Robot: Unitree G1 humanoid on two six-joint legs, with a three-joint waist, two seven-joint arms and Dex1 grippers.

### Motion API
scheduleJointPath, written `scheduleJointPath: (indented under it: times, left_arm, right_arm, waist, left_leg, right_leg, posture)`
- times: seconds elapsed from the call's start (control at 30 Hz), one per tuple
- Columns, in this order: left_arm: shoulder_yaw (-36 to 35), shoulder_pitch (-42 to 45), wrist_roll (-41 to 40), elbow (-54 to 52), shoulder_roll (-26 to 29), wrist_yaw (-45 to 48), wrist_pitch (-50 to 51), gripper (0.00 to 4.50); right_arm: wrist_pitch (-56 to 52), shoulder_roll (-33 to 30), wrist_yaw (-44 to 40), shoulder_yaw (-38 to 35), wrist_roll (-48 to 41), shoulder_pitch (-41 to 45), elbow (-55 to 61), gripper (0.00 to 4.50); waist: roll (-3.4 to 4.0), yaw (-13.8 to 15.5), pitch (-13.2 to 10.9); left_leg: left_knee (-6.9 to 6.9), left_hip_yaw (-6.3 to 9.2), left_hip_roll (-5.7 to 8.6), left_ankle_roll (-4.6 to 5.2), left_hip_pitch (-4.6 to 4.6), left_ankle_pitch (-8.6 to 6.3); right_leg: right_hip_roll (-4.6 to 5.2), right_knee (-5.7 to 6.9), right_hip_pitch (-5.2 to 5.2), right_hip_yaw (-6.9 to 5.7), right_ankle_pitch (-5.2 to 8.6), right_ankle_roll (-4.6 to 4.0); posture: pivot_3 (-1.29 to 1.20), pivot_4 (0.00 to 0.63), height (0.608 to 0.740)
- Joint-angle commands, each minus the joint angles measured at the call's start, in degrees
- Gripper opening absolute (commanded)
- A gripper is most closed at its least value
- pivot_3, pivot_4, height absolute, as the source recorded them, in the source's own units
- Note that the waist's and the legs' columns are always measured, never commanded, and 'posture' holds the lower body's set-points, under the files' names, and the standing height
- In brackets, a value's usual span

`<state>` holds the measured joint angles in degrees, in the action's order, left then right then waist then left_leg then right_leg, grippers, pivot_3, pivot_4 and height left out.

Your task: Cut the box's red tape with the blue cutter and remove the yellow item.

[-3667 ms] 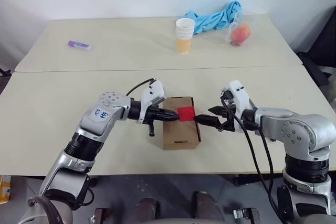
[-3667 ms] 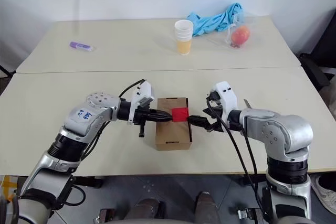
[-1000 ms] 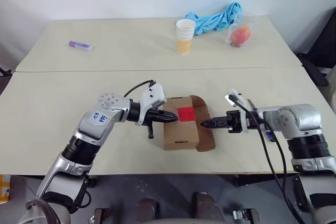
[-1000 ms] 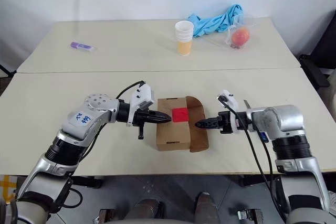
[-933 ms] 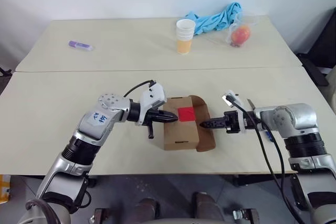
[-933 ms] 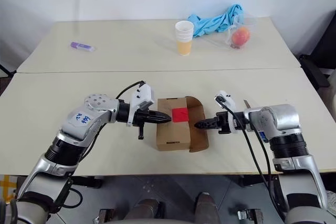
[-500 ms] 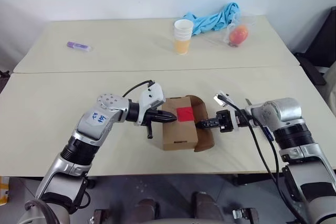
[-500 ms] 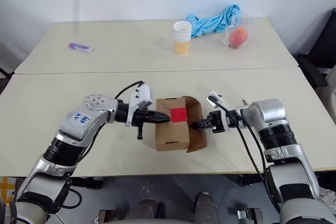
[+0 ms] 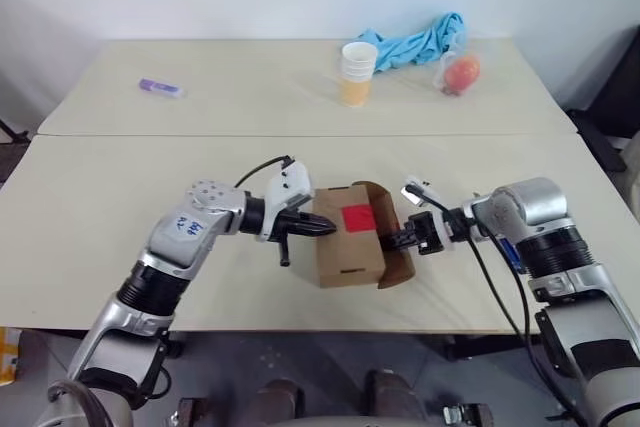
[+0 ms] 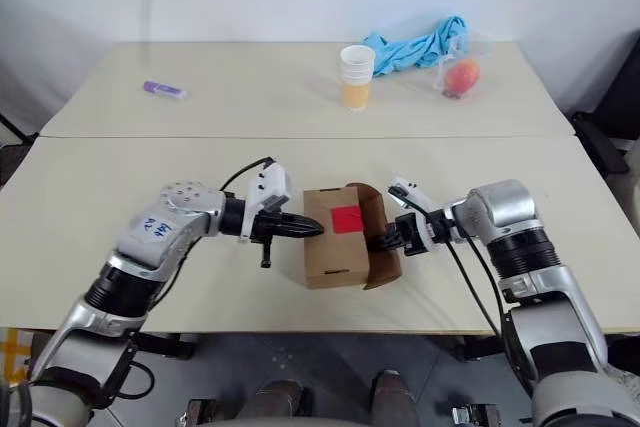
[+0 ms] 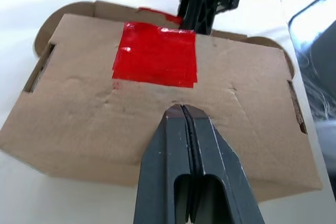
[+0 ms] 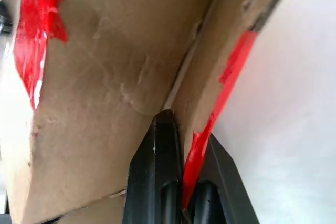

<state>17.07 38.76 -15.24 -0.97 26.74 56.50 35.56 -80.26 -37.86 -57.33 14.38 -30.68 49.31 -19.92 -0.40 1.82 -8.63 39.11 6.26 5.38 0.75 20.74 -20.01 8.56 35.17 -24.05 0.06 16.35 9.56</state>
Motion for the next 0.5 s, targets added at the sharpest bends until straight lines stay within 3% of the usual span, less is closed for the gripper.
scheduleJointPath:
  times: [0.03,0.23,0.5]
  left_arm:
    - [4.94,-0.44,3.60,4.58,-4.44,-2.24,-1.84,0.00]
    - [6.25,1.98,5.72,10.01,-11.02,-4.21,-6.49,0.00]
    - [5.27,3.63,7.45,15.65,-16.30,-8.65,-10.48,0.00]
  right_arm:
    - [-4.25,-5.79,1.57,-2.46,0.16,1.91,3.70,0.02]
    - [-8.12,-14.25,-0.03,-1.07,-1.78,4.21,8.06,0.02]
    - [-12.00,-19.02,0.48,2.62,-2.68,11.17,11.24,0.02]
  waist:
    - [0.02,0.80,-0.01]
    - [0.04,1.33,-0.03]
    - [0.22,1.10,-0.16]
  left_leg:
    - [0.01,0.05,0.02,0.01,0.07,0.00]
    - [0.01,0.11,0.05,0.05,0.67,0.00]
    - [0.01,-0.02,-0.04,0.07,0.78,-0.01]
  right_leg:
    - [0.00,-0.06,-0.01,-0.03,-0.01,0.00]
    - [0.02,-0.33,-0.39,-0.24,-0.15,0.01]
    - [0.00,-0.58,-0.45,-0.31,-0.24,0.16]
  posture:
    - [0.00,0.150,0.740]
    - [0.00,0.150,0.740]
    - [0.00,0.150,0.740]
